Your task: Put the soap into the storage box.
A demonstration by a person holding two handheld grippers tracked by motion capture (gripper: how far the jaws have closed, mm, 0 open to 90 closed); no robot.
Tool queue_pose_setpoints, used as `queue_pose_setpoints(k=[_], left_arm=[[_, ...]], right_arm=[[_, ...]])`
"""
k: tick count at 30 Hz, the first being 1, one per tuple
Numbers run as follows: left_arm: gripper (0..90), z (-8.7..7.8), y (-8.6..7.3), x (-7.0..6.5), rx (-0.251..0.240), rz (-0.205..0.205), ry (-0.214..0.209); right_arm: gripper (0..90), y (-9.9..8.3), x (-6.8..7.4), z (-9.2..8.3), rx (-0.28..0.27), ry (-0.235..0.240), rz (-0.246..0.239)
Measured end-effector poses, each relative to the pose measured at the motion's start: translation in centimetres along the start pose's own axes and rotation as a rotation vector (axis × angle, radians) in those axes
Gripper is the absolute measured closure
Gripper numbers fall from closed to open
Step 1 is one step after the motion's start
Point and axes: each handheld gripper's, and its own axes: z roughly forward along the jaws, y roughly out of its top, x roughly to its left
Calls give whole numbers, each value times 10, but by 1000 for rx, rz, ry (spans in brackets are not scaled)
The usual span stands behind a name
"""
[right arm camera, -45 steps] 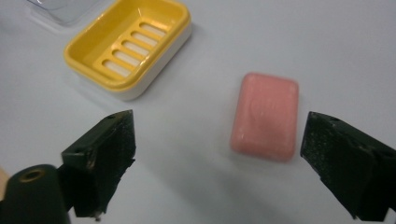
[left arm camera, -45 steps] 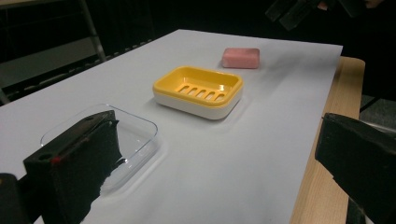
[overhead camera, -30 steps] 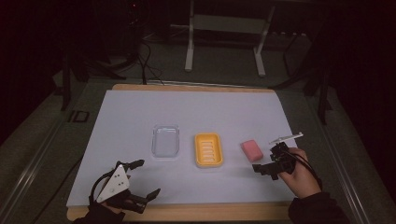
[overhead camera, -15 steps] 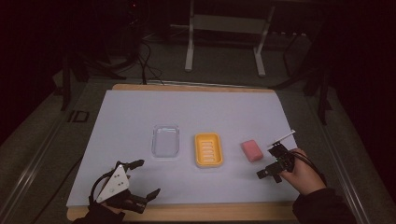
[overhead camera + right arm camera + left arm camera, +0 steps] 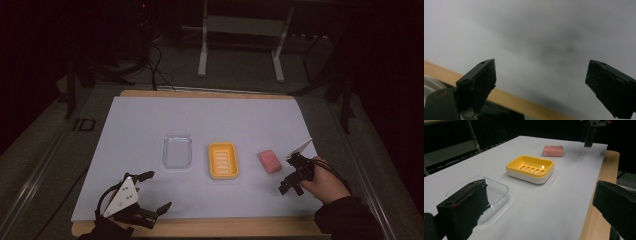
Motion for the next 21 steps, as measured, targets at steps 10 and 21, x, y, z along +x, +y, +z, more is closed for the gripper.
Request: queue_pose_setpoints(k=[10,21], left_arm=[[7,0,0,0,2,-2,-2],[6,0,0,0,1,-4,1]], right_arm=[[99,7,-4,3,89,-15,1],[99,19,-3,1,112,-37,-6]])
